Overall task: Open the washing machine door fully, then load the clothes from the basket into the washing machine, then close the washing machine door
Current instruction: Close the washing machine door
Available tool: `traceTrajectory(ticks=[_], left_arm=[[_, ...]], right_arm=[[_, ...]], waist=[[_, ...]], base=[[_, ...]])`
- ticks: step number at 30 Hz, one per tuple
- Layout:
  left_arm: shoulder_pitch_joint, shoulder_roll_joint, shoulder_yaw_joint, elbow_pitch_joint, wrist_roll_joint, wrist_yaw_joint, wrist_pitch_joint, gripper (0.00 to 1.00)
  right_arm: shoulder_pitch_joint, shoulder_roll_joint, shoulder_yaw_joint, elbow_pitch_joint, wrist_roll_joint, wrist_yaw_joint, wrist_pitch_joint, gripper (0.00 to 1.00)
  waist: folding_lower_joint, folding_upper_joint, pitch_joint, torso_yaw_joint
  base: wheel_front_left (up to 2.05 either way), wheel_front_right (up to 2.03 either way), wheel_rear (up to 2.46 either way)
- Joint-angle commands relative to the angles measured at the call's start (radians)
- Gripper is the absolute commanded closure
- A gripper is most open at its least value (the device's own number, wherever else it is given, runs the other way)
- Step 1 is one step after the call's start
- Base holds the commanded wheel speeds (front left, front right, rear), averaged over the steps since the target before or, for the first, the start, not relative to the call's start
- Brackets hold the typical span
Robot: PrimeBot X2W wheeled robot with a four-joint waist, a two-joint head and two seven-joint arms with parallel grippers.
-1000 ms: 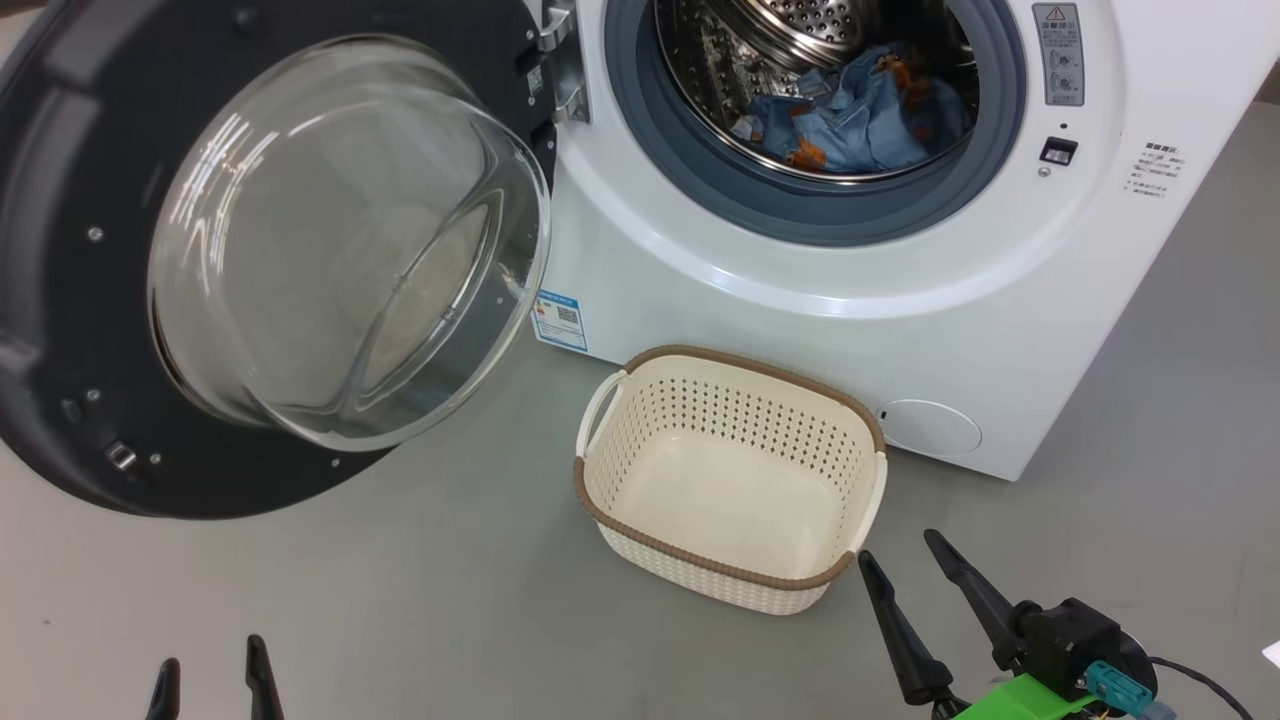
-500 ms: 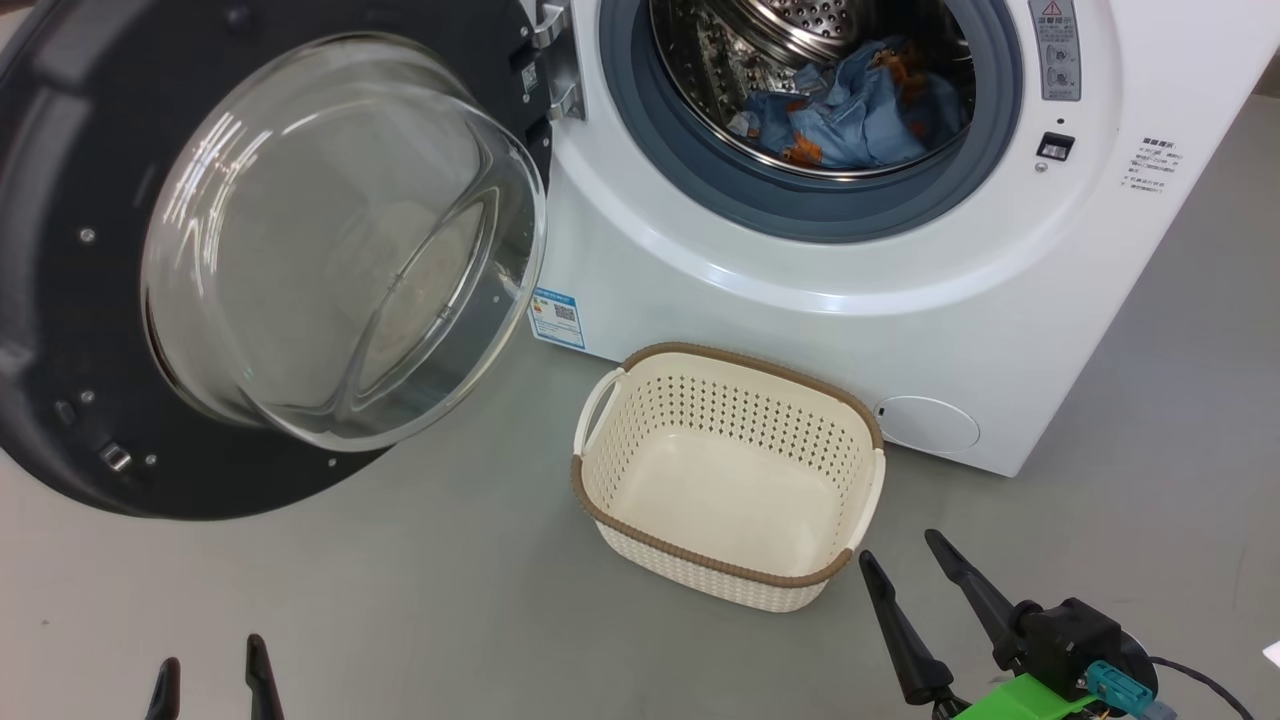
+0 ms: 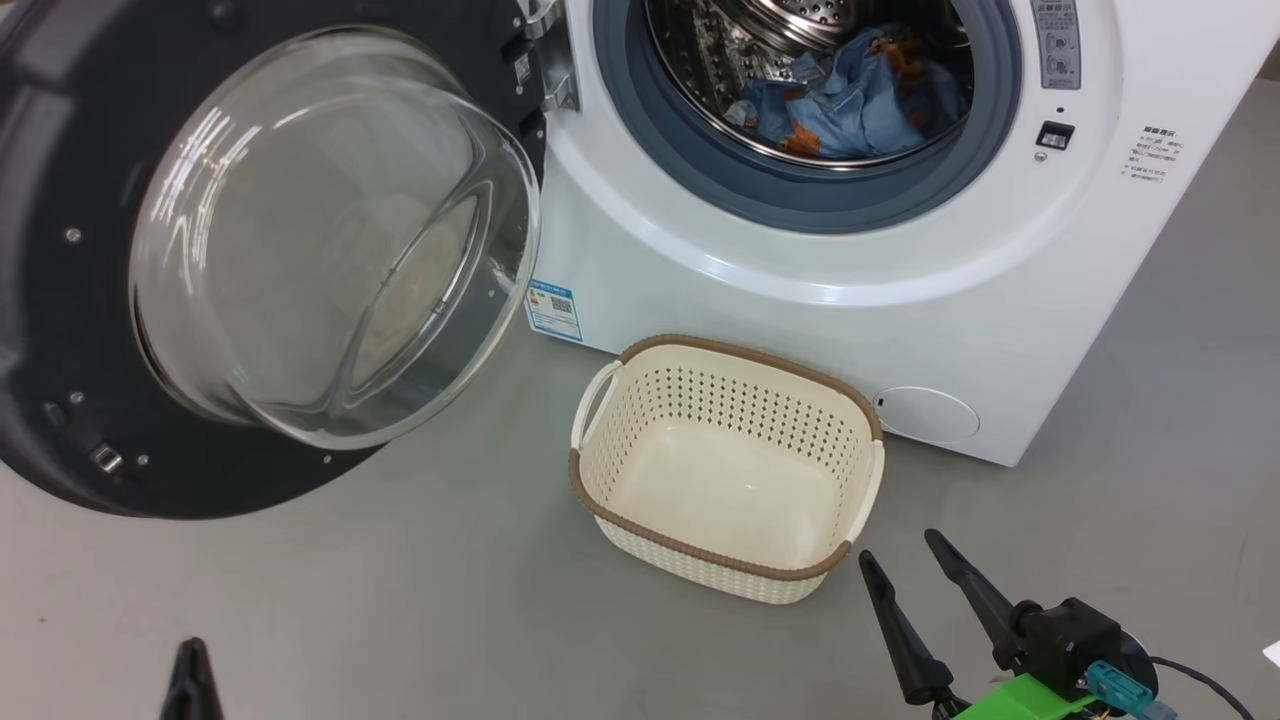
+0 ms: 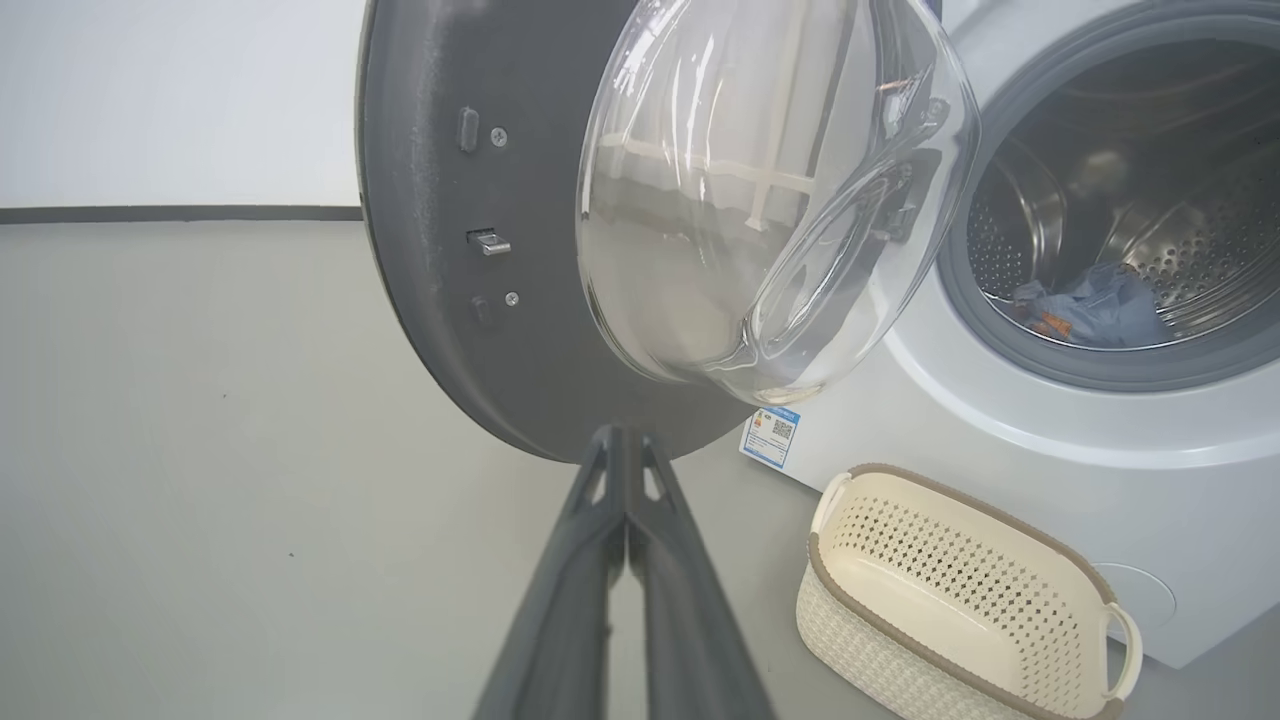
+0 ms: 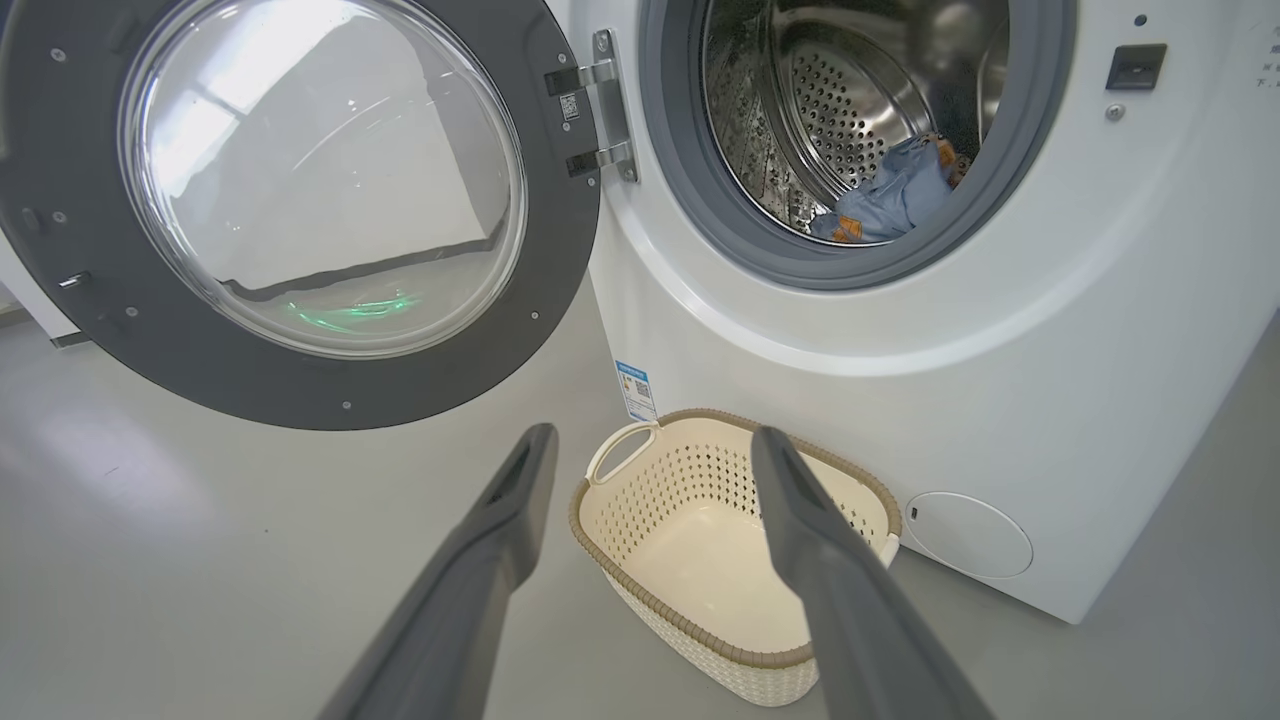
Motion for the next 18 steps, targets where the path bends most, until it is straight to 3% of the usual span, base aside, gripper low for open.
traceTrajectory(ticks=[1,7,9,13,18], left_arm=[[-0.038,0.005,0.048,-0.035,-0.024,-0.003,-0.006,1.0],[-0.082,0.005,0.14,-0.059,-0.116,-0.033,-0.006,1.0],[-0.138,0.006,0.239,-0.067,-0.176,-0.071,-0.006,1.0],[-0.207,0.022,0.334,-0.057,-0.244,-0.12,-0.006,1.0],[-0.351,0.105,0.456,0.025,-0.427,-0.186,0.009,1.0]], right_arm=[[-0.029,-0.003,0.024,-0.025,-0.004,0.002,-0.005,0.0],[-0.029,-0.003,0.019,-0.029,-0.005,0.002,-0.005,0.0],[-0.03,-0.005,0.018,-0.031,-0.005,0.002,-0.004,0.0],[-0.03,-0.005,0.017,-0.033,-0.005,0.002,-0.003,0.0],[-0.03,-0.009,0.014,-0.04,-0.005,0.002,0.0,0.0]], waist=[[0.0,0.0,0.002,-0.002],[0.0,0.0,0.008,-0.002],[0.0,0.0,0.011,-0.003],[0.0,0.0,0.015,-0.007],[0.0,0.0,0.024,-0.012]], base=[[0.0,0.0,0.0],[0.0,0.0,0.0],[0.0,0.0,0.0],[0.0,0.0,0.0],[0.0,0.0,0.0]])
